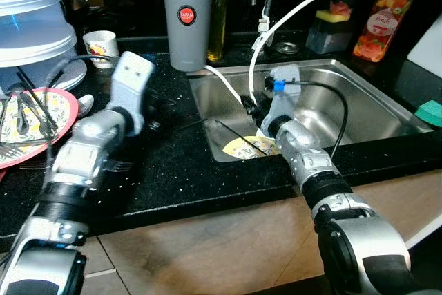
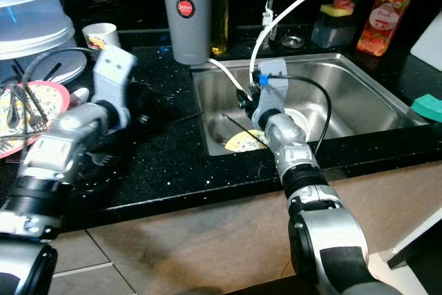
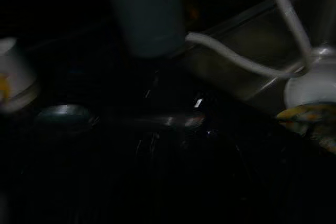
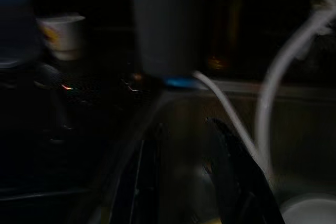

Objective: Kitchen organization

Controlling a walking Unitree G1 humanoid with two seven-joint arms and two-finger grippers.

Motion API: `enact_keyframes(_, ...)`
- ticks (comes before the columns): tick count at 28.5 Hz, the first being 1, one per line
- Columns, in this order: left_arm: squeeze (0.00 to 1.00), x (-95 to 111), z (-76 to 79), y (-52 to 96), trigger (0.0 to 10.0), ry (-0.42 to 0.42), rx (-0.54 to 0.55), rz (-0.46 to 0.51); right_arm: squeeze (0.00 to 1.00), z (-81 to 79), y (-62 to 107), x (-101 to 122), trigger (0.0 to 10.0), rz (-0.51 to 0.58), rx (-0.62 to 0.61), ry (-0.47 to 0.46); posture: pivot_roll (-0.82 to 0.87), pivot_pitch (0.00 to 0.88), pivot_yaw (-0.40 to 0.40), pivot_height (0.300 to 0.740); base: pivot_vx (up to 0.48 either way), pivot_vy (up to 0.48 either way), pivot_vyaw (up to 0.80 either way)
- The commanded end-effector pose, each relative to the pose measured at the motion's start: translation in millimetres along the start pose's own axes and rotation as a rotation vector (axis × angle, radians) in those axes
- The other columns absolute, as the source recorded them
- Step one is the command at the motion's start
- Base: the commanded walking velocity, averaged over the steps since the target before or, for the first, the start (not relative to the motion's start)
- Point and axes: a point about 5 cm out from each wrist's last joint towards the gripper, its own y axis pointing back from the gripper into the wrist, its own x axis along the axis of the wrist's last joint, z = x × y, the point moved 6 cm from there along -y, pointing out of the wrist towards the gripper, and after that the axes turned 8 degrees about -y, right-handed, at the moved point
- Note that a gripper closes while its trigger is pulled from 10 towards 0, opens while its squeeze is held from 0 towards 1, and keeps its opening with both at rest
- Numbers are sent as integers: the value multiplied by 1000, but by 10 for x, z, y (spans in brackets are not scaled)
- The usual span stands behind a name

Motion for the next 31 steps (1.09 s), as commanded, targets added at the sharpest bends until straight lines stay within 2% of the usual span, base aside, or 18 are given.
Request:
enact_keyframes(1, 0, -54, -53, 33, 10000, -6, 21, -28, 0, -27, 18, -60, 10000, -19, 15, -15, 103, 58, -39, 740, 0, 0, 0)
enact_keyframes(2, 0, -145, -155, 118, 10000, 46, 88, -48, 0, -115, 64, 4, 10000, 30, 35, -11, 96, 53, -46, 740, 0, 0, 0)
enact_keyframes(3, 0, -158, -188, 150, 10000, 53, 111, -42, 0, -120, 87, 41, 10000, 55, 23, -14, 95, 53, -49, 740, 0, 0, 0)
enact_keyframes(9, 0, -76, -174, 210, 10000, 39, 131, 20, 0, -17, 171, 195, 10000, 147, -57, -75, 96, 54, -62, 740, 0, 0, 0)
enact_keyframes(14, 0, 27, -131, 194, 10000, 20, 126, 56, 0, -1, 224, 215, 10000, 141, -77, -80, 91, 88, -58, 740, 0, 0, 0)
enact_keyframes(19, 0, 136, -144, 195, 10000, -7, 136, 94, 0, 4, 321, 232, 10000, 142, -108, -78, 89, 173, -43, 740, 0, 0, 0)
enact_keyframes(22, 0, 138, -118, 207, 10000, -32, 116, 90, 0, 4, 374, 266, 10000, 151, -128, -82, 84, 226, -26, 740, 0, 0, 0)
enact_keyframes(26, 0, 121, -108, 205, 10000, -56, 104, 81, 0, 5, 386, 291, 10000, 158, -140, -89, 83, 252, -17, 740, 0, 0, 0)
enact_keyframes(28, 0, 161, -145, 198, 10000, -107, 102, 82, 0, 12, 387, 331, 10000, 170, -157, -103, 83, 274, -10, 740, 0, 0, 0)
enact_keyframes(31, 0, 257, -206, 188, 10000, -120, 119, 99, 0, 29, 386, 341, 10000, 170, -166, -108, 91, 275, -11, 740, 0, 0, 0)
